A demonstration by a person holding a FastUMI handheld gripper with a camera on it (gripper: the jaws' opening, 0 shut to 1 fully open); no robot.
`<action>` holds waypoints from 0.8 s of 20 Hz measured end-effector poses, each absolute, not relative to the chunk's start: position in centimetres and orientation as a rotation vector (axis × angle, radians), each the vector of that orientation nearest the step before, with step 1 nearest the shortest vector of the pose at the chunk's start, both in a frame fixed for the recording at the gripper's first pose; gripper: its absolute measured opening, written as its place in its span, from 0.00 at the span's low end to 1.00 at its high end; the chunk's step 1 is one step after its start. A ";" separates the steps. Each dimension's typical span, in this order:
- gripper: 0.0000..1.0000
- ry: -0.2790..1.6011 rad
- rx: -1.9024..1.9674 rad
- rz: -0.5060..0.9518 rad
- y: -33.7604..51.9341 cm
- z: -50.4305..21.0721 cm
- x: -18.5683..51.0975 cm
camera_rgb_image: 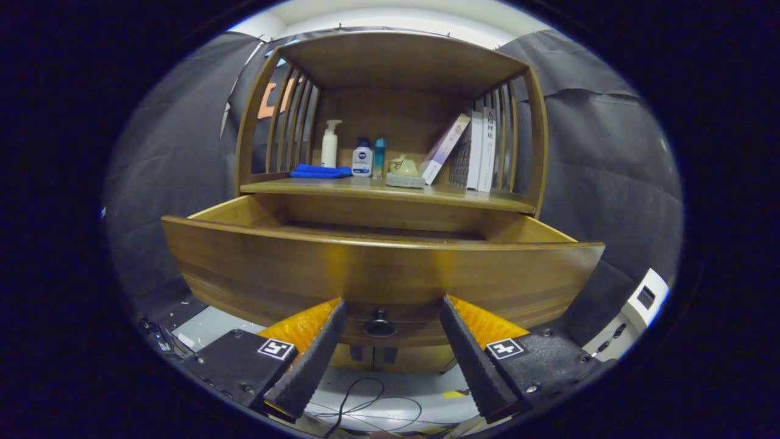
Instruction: Pull open the drawer, take out the items inside it, and place them on the countertop above the cabinet.
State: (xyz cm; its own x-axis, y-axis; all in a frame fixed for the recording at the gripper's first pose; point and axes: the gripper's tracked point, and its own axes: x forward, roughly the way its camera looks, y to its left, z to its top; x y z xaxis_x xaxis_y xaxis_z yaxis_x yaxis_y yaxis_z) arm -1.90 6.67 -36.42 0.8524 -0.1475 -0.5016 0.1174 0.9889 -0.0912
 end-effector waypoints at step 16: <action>1.00 0.539 -0.064 -0.144 6.0 -37.7 7.4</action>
